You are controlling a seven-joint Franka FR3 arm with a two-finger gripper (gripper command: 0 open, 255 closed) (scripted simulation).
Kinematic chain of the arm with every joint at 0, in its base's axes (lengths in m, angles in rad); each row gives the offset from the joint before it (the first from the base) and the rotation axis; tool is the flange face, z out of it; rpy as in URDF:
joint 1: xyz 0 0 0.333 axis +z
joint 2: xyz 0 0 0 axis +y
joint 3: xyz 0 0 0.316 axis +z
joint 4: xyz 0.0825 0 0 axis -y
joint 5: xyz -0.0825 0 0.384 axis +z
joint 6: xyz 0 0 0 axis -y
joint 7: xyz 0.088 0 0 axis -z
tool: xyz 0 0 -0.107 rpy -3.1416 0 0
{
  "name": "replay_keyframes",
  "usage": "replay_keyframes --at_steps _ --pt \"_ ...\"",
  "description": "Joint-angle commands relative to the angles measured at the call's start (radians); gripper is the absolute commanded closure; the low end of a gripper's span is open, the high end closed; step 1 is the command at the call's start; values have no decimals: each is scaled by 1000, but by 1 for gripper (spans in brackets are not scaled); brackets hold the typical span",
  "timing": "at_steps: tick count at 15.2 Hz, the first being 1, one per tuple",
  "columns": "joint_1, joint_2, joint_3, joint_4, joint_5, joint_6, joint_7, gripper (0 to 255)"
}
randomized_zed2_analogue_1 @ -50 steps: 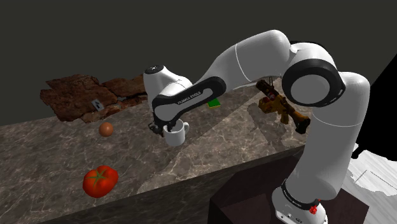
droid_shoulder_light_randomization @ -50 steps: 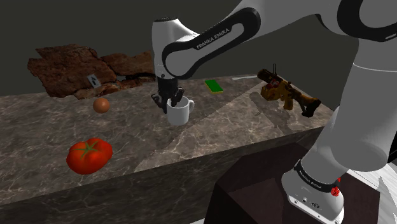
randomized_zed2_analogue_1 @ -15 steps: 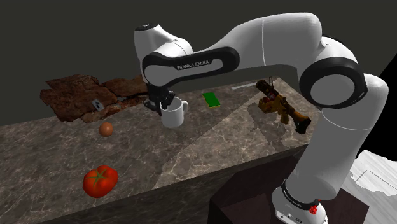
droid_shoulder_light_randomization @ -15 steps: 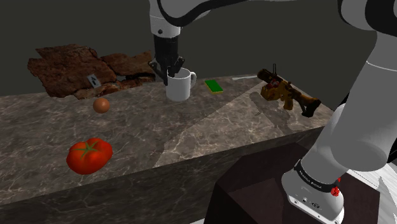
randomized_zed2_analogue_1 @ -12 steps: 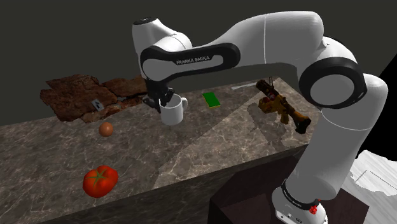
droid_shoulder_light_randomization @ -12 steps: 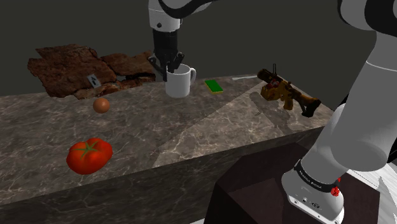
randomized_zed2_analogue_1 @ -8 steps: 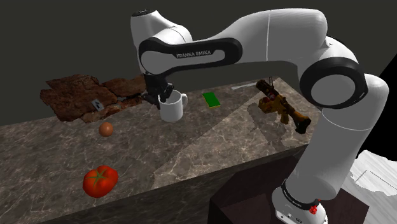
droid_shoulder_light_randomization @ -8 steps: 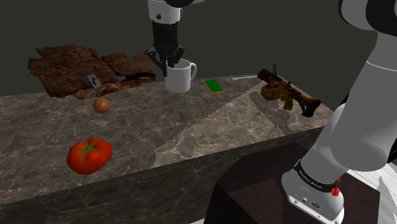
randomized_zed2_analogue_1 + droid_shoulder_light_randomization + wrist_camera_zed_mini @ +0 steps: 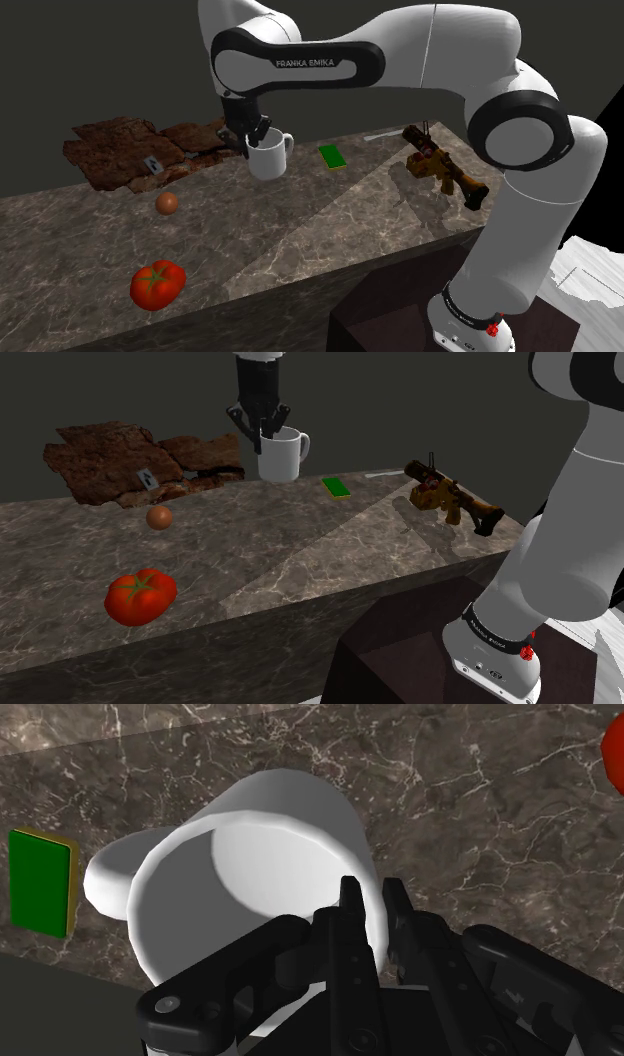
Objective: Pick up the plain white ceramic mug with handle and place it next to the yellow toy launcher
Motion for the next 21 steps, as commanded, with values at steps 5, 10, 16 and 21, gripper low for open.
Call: replay_keyframes --at_steps 5,10,16,21 --pt "6 16 2 104 -5 -89 2 255" --pt "-19 -63 -8 38 19 -98 -30 255" --pt "-73 -304 -61 -240 80 -51 -139 255" --pt "-98 -479 -121 -418 102 -47 -231 255"
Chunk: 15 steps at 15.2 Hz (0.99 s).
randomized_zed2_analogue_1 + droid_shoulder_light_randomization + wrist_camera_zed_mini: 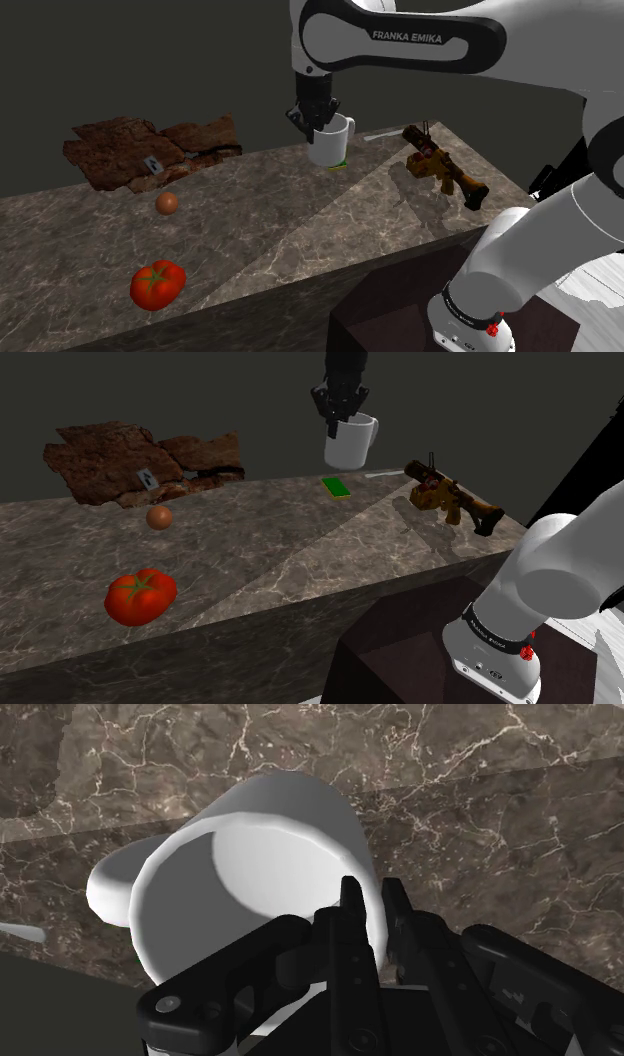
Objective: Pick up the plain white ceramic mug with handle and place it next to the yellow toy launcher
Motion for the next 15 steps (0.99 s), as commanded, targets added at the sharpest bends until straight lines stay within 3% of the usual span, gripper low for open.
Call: replay_keyframes --at_steps 1,8,15 --pt "-9 -61 -25 -57 3 -4 -37 255" --pt "-39 -276 -122 -239 -16 -39 -161 255" --pt "-78 -465 -230 -364 -80 -102 -288 255"
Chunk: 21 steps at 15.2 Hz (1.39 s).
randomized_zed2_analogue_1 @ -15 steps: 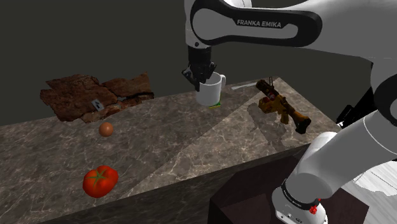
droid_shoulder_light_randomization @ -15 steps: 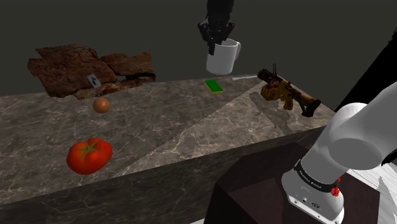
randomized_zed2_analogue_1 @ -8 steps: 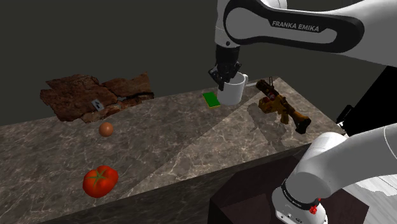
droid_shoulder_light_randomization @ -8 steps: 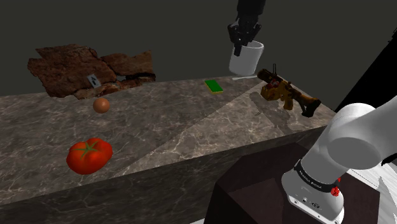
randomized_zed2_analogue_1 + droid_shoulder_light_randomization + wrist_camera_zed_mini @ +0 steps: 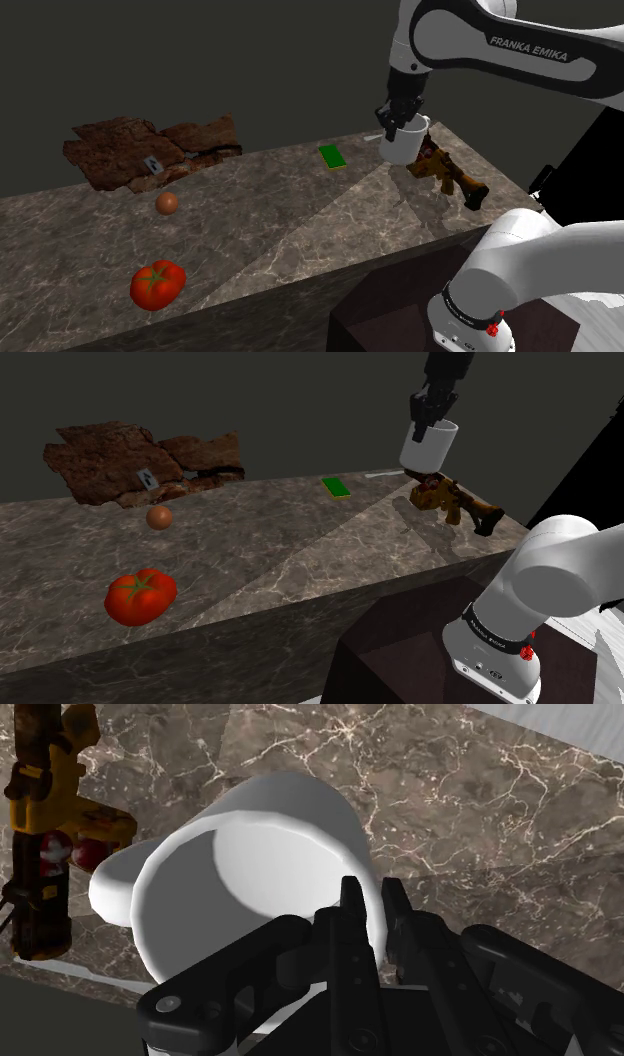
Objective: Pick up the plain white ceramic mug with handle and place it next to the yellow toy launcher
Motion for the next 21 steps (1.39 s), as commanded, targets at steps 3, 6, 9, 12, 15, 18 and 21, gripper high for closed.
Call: replay_keyframes --at_steps 3,6,9,12,15,18,21 --pt "-29 -103 -72 -58 -53 -42 -83 255" --pt "-51 -166 -125 -84 -97 -76 -142 255" --pt "-75 -221 -180 -99 -147 -109 -204 255" --pt "-97 -265 -235 -104 -198 -140 -266 255" --pt "-102 -284 -241 -154 -205 -109 -263 255" --pt "-106 -301 -248 -203 -212 -77 -261 255" --pt "-111 -317 -256 -251 -221 -46 -260 255"
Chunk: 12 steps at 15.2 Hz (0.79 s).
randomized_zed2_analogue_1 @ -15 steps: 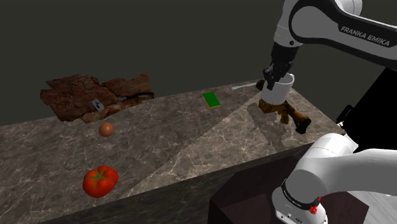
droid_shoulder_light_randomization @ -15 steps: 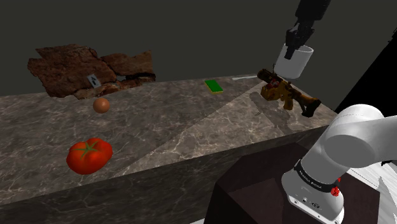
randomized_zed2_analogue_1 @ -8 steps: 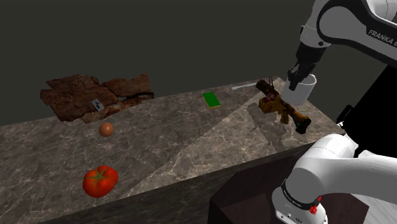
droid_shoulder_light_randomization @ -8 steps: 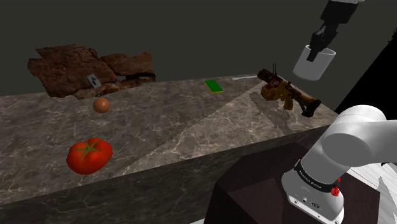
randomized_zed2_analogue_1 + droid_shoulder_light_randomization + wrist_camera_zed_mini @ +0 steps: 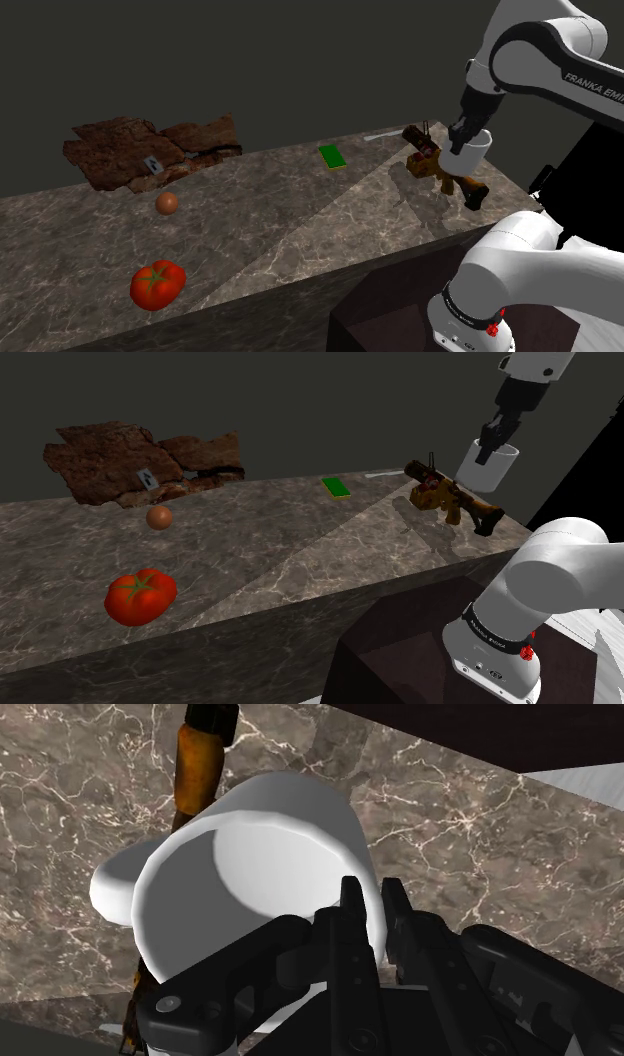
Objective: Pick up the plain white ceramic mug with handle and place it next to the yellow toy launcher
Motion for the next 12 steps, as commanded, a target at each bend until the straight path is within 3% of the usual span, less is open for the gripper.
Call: replay_keyframes --at_steps 1,12 --pt "-2 -8 -5 -30 -5 22 2 255" --pt "-23 -52 -40 -195 -42 143 7 255"
